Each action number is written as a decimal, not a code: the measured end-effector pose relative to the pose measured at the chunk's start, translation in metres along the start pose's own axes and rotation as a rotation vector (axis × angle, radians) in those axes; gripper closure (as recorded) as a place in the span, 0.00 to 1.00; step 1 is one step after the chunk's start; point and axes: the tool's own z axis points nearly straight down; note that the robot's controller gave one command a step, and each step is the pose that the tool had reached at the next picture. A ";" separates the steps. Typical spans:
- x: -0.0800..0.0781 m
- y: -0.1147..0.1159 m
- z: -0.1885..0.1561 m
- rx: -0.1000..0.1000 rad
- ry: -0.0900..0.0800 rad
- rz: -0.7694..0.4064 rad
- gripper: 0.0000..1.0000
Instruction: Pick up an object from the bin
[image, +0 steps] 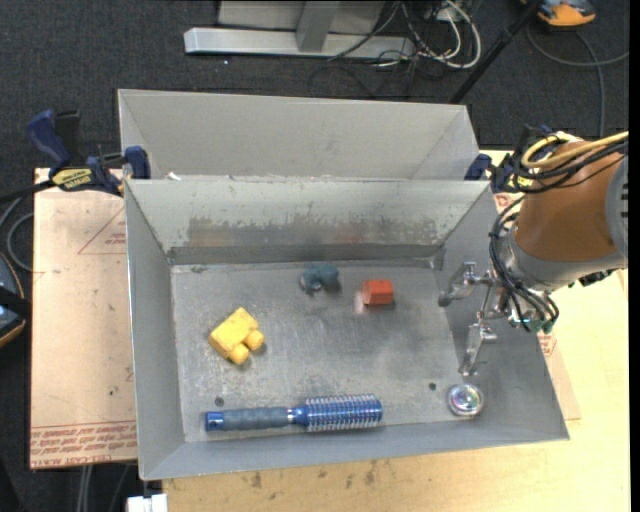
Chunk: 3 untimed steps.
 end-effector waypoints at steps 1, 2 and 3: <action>-0.042 0.066 0.068 0.000 -0.015 0.018 0.00; -0.093 0.131 0.031 -0.003 -0.017 -0.018 0.00; -0.094 0.127 0.064 -0.002 -0.015 0.079 0.00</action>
Offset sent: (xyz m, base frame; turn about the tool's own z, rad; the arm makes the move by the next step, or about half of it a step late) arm 0.0384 0.0623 -0.0676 0.0229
